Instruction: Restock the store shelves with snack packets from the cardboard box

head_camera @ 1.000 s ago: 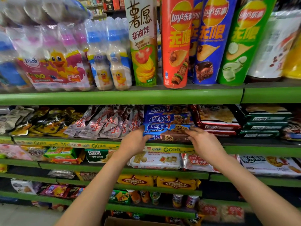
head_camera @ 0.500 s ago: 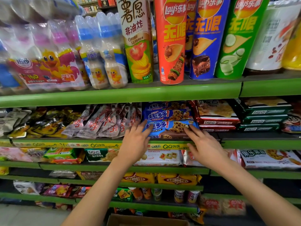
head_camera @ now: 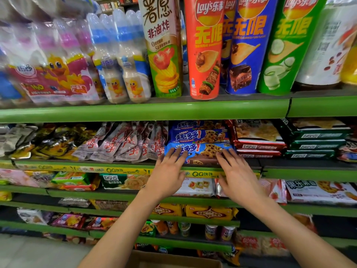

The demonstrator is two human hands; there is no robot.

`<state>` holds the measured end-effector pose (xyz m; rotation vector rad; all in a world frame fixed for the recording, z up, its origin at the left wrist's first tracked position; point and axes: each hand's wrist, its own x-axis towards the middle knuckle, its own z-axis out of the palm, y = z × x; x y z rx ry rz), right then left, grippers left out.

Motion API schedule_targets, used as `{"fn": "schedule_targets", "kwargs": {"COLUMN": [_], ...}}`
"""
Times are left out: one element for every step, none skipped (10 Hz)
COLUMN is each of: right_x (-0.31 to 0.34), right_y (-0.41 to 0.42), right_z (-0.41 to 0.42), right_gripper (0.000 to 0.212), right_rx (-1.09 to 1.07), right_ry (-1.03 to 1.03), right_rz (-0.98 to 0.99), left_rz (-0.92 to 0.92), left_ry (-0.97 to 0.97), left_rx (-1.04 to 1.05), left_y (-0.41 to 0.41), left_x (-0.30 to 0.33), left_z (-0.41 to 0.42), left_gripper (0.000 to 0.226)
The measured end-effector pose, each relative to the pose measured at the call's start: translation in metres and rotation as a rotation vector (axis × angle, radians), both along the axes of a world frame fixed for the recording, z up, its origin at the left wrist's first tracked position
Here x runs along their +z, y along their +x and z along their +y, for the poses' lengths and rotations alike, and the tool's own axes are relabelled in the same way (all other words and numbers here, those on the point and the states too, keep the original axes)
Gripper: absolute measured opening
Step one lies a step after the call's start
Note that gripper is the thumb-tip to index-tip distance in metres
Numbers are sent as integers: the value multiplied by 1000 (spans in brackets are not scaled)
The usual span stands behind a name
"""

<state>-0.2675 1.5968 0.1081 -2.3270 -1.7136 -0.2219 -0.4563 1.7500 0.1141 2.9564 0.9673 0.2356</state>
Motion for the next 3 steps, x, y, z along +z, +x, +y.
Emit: {"fn": "schedule_targets", "kwargs": {"right_x": [6,14,21], "right_y": [0,-5,-22], "right_z": [-3,-8,-28], "right_gripper": [69,68,63], "right_rx": [9,2,-49], "right_ry": [1,34,89], "right_rz": [35,40,141], "left_rz": [-60,-157,-281], "left_ry": [-37,-94,-186], "left_rx": [-11,-10,-7], "left_y": [-4,-17,-47], "left_x": [4,9,12], "left_z": [-2,-9,-15], "left_gripper": [64,60,54]}}
